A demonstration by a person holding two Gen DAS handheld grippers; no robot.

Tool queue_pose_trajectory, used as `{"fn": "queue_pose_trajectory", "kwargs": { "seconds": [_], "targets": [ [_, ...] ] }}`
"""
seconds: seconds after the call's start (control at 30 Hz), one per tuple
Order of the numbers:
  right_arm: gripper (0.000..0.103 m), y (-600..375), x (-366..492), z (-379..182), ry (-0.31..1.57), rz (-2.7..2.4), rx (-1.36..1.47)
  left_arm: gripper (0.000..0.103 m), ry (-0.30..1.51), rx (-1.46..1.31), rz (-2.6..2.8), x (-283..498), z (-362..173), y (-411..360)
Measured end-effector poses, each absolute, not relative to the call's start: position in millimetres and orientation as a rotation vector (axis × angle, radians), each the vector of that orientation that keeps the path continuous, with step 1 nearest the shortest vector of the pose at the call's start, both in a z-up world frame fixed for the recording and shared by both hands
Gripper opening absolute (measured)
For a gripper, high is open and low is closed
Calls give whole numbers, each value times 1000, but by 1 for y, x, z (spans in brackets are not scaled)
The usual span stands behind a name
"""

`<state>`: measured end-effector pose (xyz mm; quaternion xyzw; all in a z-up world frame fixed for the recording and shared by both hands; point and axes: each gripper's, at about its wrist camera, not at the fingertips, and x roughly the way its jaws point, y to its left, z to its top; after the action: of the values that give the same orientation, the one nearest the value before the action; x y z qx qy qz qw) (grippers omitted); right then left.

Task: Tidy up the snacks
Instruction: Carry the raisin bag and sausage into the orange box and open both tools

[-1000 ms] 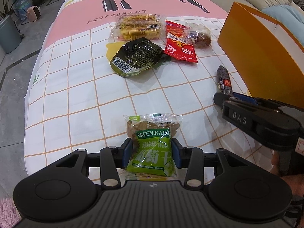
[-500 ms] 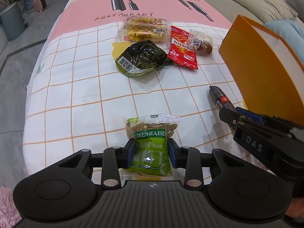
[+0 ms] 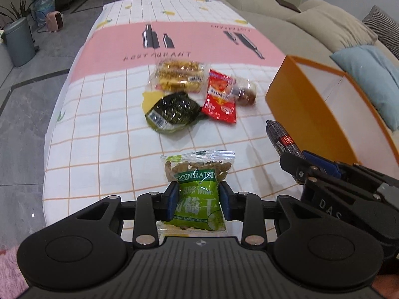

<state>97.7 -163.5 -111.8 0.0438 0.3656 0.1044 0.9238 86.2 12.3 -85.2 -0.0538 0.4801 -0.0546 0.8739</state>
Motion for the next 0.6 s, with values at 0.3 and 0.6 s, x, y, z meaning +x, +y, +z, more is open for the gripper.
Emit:
{"fn": "queue_pose_trajectory", "kwargs": {
  "seconds": [0.3,0.6],
  "targets": [
    [21,-187,86,-70,643,221,92,38,932,-96,-194,101,-37,-17],
    [21,-255,103,-39,612,171,64,38,890,-6,-341,143,-4,-90]
  ]
}}
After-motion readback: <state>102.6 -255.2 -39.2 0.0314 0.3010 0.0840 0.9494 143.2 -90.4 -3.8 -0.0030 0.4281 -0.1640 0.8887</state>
